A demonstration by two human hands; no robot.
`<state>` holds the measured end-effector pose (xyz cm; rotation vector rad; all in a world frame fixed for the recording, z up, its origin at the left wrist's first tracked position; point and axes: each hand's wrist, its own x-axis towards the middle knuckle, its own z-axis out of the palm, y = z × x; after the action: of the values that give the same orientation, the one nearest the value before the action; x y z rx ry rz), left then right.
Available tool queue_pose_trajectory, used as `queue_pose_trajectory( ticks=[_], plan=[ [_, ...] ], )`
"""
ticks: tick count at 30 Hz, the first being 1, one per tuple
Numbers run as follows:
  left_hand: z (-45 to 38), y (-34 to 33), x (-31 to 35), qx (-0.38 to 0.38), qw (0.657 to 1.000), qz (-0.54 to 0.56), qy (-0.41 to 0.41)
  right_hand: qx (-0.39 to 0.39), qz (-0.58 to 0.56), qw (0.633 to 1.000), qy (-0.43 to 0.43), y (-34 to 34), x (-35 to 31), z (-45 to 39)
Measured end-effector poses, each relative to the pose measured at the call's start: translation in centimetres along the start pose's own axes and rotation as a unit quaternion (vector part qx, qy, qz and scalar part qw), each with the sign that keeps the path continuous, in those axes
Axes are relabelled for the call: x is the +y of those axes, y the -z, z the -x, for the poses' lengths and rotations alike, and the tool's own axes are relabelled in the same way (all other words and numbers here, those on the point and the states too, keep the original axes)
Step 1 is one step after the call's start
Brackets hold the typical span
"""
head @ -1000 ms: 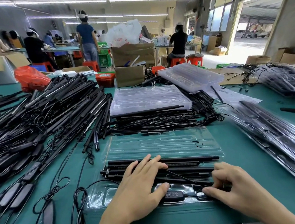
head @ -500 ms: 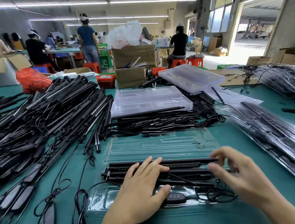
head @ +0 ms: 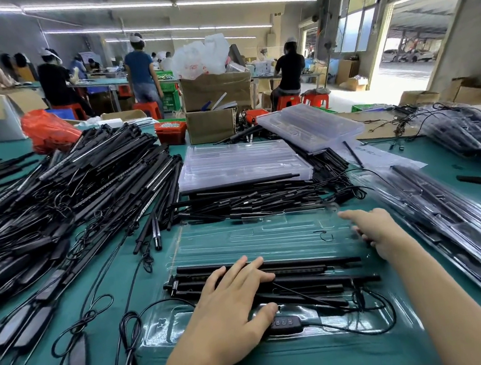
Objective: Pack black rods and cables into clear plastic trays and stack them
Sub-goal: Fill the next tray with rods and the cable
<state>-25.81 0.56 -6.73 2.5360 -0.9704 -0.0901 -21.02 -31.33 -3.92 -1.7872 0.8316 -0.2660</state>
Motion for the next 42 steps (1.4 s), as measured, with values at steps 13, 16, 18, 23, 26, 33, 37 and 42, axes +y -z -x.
queue_pose_trajectory(
  ticks=[13, 16, 18, 23, 26, 33, 37, 42],
  plan=[
    [0.1, 0.0, 0.1, 0.007, 1.000, 0.000, -0.007, 0.047, -0.006, 0.996, 0.069, -1.1, 0.1, 0.9],
    [0.2, 0.0, 0.0, 0.007, 1.000, 0.001, -0.005, 0.075, 0.198, 0.973, 0.094, -2.0, -0.5, 1.3],
    [0.1, -0.1, 0.0, 0.009, 1.000, -0.001, -0.004, 0.067, 0.254, 0.951, 0.166, -2.8, -1.9, 1.8],
    [0.0, -0.2, -0.1, 0.011, 1.000, 0.001, -0.006, -0.155, 0.278, 0.895, 0.313, -6.8, -5.6, 3.3],
    [0.0, -0.3, -0.3, 0.012, 1.000, -0.001, -0.007, -0.197, 0.351, 0.850, 0.339, -10.1, -5.9, 3.6],
    [-0.2, -0.4, -0.3, 0.019, 1.000, -0.015, -0.013, -0.091, 0.385, 0.854, 0.338, -13.9, -5.1, 3.4],
    [-0.2, -0.3, -0.2, 0.017, 1.000, -0.007, -0.012, -0.003, 0.363, 0.863, 0.351, -13.8, -5.5, 3.3],
    [-0.2, -0.2, -0.1, 0.020, 1.000, -0.011, -0.016, 0.028, 0.273, 0.929, 0.249, -13.0, -6.5, 2.6]
  ],
)
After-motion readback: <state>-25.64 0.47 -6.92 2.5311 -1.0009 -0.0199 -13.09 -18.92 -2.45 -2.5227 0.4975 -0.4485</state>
